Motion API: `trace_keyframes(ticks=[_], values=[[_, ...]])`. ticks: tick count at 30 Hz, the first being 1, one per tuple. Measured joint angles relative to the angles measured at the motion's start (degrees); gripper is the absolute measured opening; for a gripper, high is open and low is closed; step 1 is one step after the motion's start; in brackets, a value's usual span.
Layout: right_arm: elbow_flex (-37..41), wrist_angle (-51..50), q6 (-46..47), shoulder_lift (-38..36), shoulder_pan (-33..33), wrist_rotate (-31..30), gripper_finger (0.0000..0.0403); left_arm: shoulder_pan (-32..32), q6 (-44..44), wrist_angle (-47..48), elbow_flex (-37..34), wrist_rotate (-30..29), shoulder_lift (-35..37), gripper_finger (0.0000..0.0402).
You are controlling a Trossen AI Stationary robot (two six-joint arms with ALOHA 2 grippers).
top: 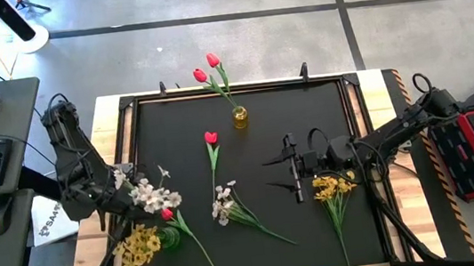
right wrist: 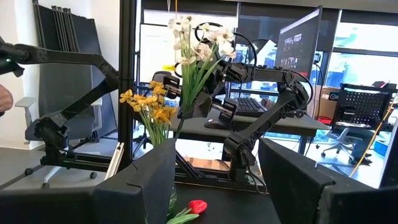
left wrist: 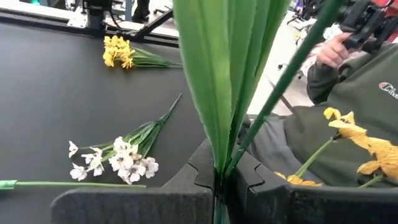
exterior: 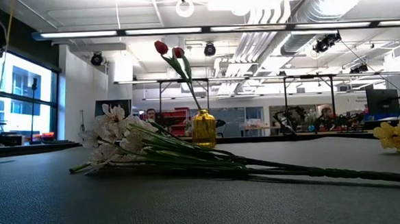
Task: Sort flowers into vase by color
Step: Put the white flowers into the green vase
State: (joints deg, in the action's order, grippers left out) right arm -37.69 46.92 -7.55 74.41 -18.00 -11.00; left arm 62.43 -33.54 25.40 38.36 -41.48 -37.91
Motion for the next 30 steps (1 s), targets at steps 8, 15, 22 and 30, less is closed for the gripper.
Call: trace_keyframes(ticks=[8, 15, 22, 30], values=[[0.0, -1.3, 0.0, 0.0, 0.0, 0.0, 0.0216, 0.0, 0.6, -0.5, -2.9, -1.3, 0.0, 0.0], [0.0, -1.7, 0.0, 0.0, 0.0, 0.0, 0.0216, 0.0, 1.3, -1.4, -3.0, 0.3, 0.0, 0.0008], [0.0, -1.7, 0.0, 0.0, 0.0, 0.0, 0.0216, 0.0, 3.2, -3.0, -3.0, 1.6, 0.0, 0.0052], [0.0, -1.7, 1.3, 0.0, 0.0, 0.0, 0.0216, 0.0, 2.2, -3.0, -3.0, 6.9, 0.2, 0.0126]])
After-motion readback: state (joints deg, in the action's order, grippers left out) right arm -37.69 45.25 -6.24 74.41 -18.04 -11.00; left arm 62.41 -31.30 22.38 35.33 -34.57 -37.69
